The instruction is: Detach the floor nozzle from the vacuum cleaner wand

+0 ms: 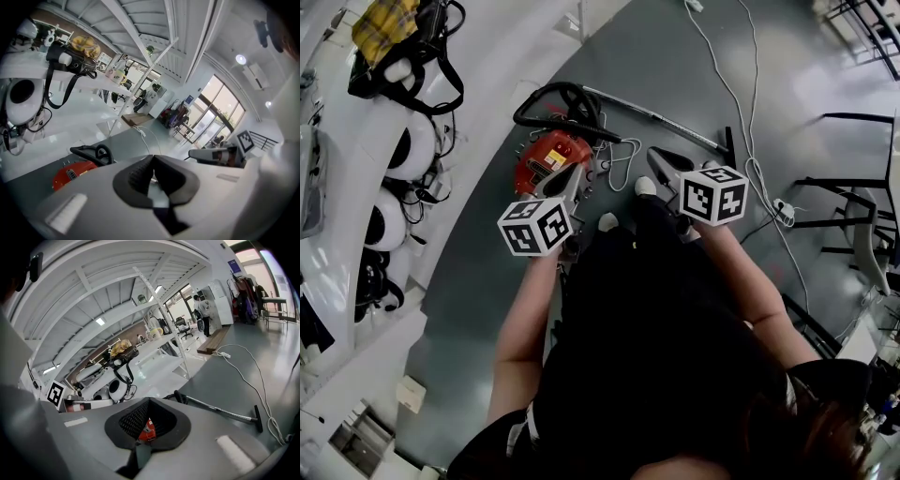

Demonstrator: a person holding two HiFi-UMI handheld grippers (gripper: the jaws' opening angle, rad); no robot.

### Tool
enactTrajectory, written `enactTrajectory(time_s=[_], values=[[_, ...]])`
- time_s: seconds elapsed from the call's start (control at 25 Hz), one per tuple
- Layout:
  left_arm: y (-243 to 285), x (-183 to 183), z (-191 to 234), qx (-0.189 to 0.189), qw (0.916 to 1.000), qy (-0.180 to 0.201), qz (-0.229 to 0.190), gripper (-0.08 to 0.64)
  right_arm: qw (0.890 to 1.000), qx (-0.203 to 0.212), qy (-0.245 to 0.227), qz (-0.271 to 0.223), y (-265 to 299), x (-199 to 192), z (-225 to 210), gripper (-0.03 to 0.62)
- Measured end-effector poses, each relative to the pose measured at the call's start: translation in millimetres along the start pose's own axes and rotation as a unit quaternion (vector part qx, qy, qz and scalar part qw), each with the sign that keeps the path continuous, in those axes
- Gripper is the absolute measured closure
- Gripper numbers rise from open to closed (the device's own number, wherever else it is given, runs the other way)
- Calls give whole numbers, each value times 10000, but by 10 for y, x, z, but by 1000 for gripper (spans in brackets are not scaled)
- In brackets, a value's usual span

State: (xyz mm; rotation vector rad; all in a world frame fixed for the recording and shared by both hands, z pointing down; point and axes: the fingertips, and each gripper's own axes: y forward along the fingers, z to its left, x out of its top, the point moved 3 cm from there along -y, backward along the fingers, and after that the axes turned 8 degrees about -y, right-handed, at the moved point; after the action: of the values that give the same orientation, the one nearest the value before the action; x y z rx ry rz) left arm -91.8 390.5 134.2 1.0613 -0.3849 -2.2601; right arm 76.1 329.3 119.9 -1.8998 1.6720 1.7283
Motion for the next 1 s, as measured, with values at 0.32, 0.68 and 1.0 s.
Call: enactTrajectory(time_s=[0.32, 0.68, 1.0], values=[[260, 305, 84, -16, 9997, 71, -220, 549, 9999, 118, -13, 96, 340, 210, -272, 594], [1073, 692, 153, 237, 9994, 84, -219, 549, 9979, 452, -17, 468, 938, 533, -1015, 594], [1915, 1066, 262, 802, 9960, -291, -269, 549, 9899, 912, -354, 1022, 1545, 986, -1749, 594]])
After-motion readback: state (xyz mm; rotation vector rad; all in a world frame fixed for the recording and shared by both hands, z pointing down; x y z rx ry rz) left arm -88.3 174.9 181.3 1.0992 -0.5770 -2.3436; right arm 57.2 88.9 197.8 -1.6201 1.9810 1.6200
